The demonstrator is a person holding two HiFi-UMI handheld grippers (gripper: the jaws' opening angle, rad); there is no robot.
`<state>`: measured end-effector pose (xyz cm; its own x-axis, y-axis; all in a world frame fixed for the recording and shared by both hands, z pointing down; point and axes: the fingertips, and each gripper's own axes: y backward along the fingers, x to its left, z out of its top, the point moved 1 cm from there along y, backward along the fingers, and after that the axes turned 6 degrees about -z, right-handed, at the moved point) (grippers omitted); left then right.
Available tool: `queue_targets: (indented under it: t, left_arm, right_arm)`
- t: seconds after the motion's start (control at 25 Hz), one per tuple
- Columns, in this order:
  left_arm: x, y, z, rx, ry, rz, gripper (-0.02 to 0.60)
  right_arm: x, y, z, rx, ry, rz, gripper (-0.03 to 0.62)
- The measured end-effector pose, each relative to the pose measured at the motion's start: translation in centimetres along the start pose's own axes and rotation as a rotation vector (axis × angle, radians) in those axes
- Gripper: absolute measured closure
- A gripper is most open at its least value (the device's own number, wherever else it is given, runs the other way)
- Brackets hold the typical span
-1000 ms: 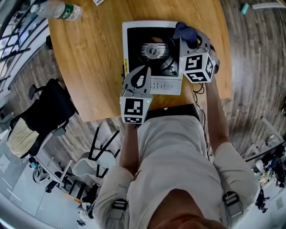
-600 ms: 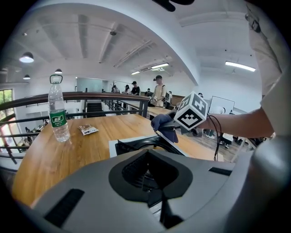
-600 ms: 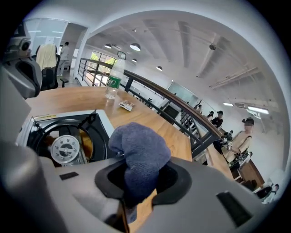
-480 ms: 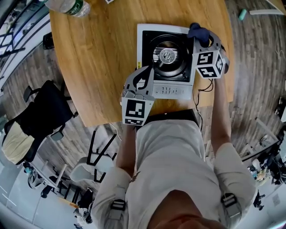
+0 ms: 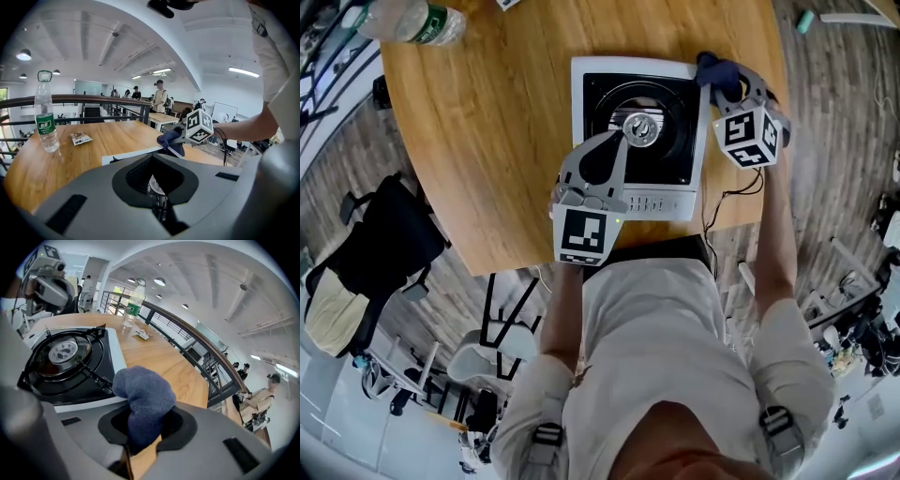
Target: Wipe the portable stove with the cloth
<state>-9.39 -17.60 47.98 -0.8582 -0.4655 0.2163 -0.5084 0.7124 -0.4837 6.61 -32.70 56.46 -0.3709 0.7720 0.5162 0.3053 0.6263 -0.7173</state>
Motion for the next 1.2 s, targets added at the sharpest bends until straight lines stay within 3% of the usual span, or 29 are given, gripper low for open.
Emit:
queue_targets:
  t: [0.32,0.84,1.2]
  left_arm:
    - [0.4,-2.0,2.2,-0.039,-0.007,-0.016,0.561]
    - [2.9,-1.6,2.3,-0.043,0.021,0.016,0.561]
    - [4.6,-0.8,2.3,-0.047,0.034,0.054,0.561]
  right_arm:
    - [0.4,-0.2,1.5,-0.039,0.191,0.028,0.485]
    - [3.1,-2.6,7.4,-0.118,0.353,0.150,0.488]
    - [6.3,-3.9,12.9,-0.204,0.430,0.181,0.488]
